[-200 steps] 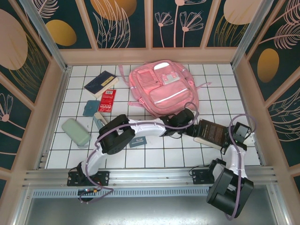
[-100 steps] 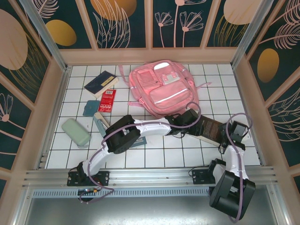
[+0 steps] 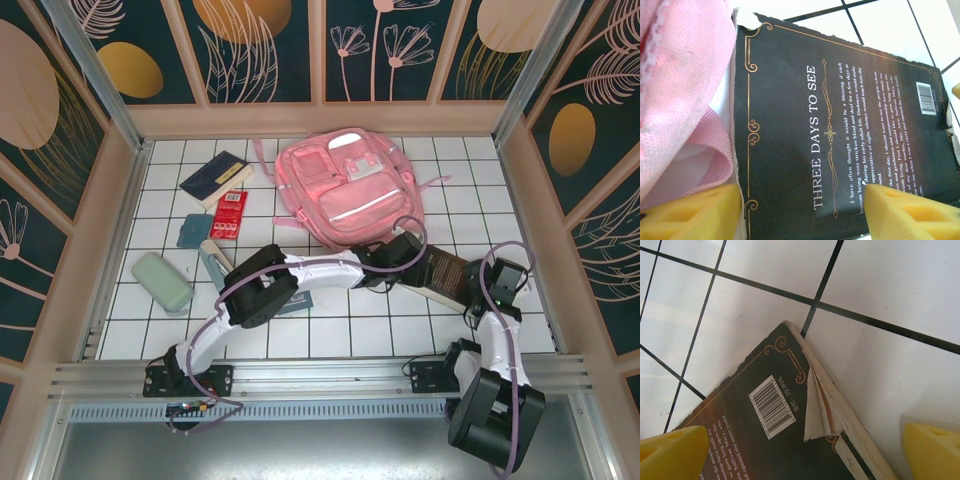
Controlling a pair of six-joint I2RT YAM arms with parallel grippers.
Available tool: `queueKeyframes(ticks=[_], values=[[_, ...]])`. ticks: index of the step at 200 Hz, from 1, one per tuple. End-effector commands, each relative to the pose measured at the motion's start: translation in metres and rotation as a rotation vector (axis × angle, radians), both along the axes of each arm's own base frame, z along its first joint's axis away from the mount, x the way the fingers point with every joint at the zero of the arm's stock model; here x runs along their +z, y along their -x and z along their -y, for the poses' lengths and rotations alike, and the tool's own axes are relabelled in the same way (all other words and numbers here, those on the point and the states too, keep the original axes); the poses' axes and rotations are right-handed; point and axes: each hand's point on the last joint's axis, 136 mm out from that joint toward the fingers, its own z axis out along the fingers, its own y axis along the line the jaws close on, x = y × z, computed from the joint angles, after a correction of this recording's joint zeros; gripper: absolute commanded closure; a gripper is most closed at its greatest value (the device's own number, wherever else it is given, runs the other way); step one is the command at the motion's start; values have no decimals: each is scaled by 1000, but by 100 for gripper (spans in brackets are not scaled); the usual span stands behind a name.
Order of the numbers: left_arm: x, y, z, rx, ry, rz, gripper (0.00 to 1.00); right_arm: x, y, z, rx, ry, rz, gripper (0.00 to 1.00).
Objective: Pack books, pencil case, and school supplies into a backpack
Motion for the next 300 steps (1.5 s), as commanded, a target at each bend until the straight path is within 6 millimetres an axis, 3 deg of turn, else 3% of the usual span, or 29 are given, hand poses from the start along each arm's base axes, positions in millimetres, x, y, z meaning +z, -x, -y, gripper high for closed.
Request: queueKeyframes(ticks=[1,36,87,120,167,194,201,217,233,251,281,300], values=[[-17,-28,-20,90,-49,-10,33,-4,-2,-12,46,-41,18,1],[-15,-37,-36,153,-80,43,33,-4,-5,-16,70,-50,32,2],[-29,-28,-28,96,-83,-25,39,18,-25,-52,280,-121,189,8],[-24,-37,-46,146,-94,-12,42,37,-31,-77,408,-179,276,13],[-22,-46,-78,195,-94,-10,42,49,-37,-117,564,-241,329,24],[-15,-45,-82,192,-66,-10,42,58,-40,-139,644,-262,362,33],[-15,-44,-82,189,-62,-13,42,61,-41,-142,656,-265,373,40],[-17,-43,-79,180,-56,-24,42,62,-41,-144,660,-269,380,48],[-20,-41,-79,176,-54,-34,42,60,-41,-142,648,-266,370,63],[-17,-41,-78,177,-47,-33,41,61,-41,-139,633,-255,362,70],[3,-42,-81,180,-26,-9,39,75,-42,-130,591,-214,376,72],[15,-45,-82,185,-15,17,39,85,-44,-128,591,-189,393,59]])
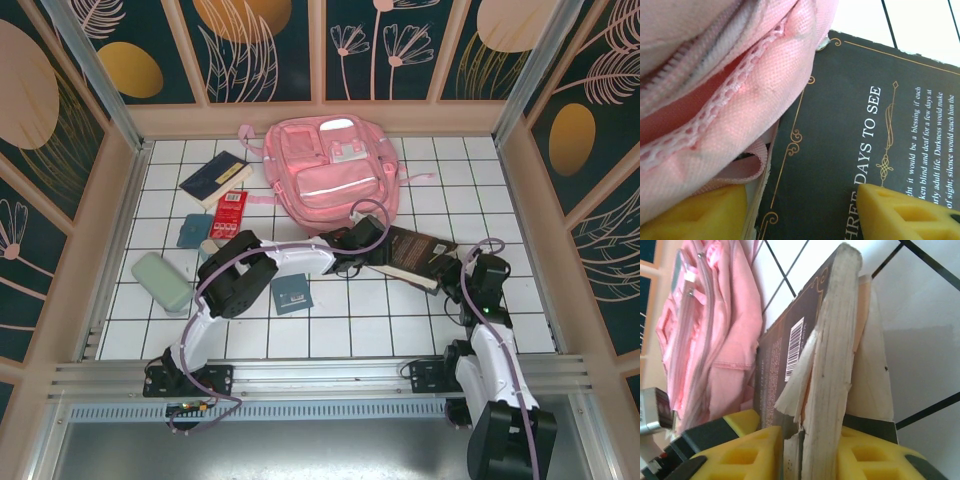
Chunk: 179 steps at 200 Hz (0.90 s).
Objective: Pack books, pencil case, and school supplies into a backpack
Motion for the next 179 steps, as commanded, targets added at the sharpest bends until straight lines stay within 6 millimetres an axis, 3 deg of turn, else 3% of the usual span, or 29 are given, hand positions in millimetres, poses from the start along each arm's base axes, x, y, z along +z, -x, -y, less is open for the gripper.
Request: queueKeyframes(ticks=[1,27,50,65,78,124,146,179], values=[[26,14,10,-45,52,7,39,34,-8,-5,32,7,87,59],[21,13,11,-47,44,2,39,28,-8,-3,31,27,41,49],[13,16,14,-56,52,-21,39,19,-6,0,16,37,0,48],[9,16,12,-52,42,-25,39,19,-5,4,1,54,-6,58],[9,16,10,-50,32,-22,39,22,-5,4,-1,55,4,61],[53,12,-15,14,25,67,29,25,-6,7,-13,66,15,60],[68,26,-16,7,123,24,27,18,-6,-1,16,33,5,58],[62,67,1,-42,374,-188,27,10,-2,-12,48,5,-20,56]])
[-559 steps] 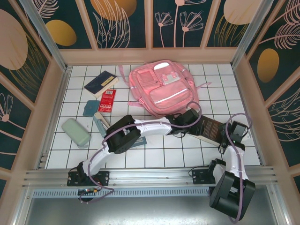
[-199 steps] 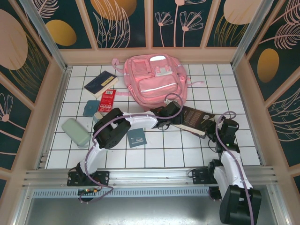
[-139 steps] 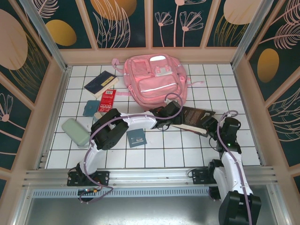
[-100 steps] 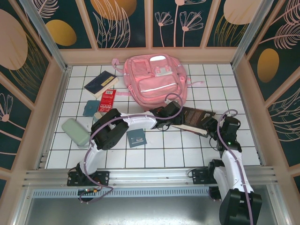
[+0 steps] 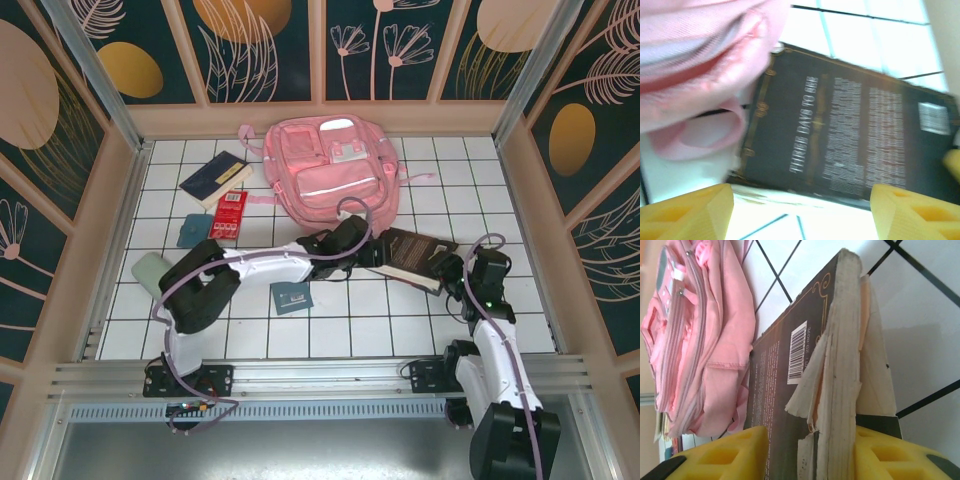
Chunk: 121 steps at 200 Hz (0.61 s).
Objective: Pack books, pencil case, and school supplies into a backpack
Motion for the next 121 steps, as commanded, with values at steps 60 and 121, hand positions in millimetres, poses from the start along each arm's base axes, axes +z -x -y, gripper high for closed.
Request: queueKeyframes(ticks=[60,121], values=[[1,59,43,-30,450,-379,28,11,4,-35,95,-51,63,56],[-25,53,49,49,460,-442,30,10,5,-45,122,-65,72,55]])
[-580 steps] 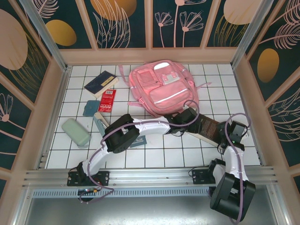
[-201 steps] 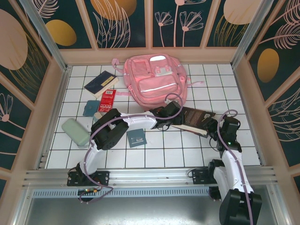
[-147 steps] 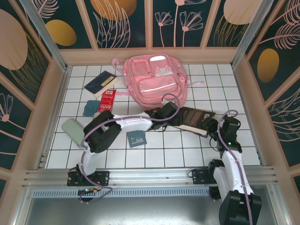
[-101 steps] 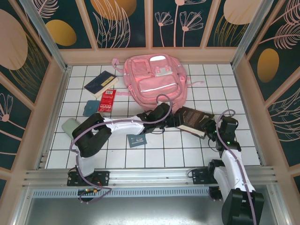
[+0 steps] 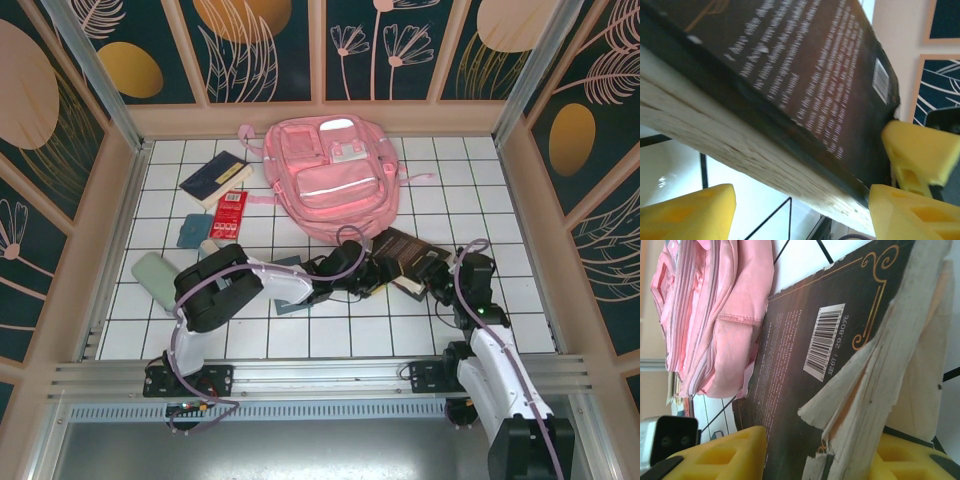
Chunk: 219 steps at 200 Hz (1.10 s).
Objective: Pack books, pencil case, and school supplies into a backpack
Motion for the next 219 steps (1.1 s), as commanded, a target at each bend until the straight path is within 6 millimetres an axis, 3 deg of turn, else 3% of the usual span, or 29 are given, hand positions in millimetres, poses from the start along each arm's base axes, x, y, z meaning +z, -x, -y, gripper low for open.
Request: queueKeyframes(ticks=[1,44,81,101,189,219], values=[[4,-6,8,42,56,-36,30,14,-8,-5,11,-20,72,55],[2,-12,7,81,44,-46,32,11,-6,-7,17,-30,73,55],[-23,-7,-9,109,-42,-90,20,16,-7,-8,19,-35,88,54],[-30,-4,-8,104,-47,-103,18,19,-9,-10,21,-56,97,54],[-39,-10,2,215,94,-119,21,26,-10,-15,29,-104,108,54],[-28,-18,2,254,156,-89,23,21,-8,-15,26,-107,100,54]])
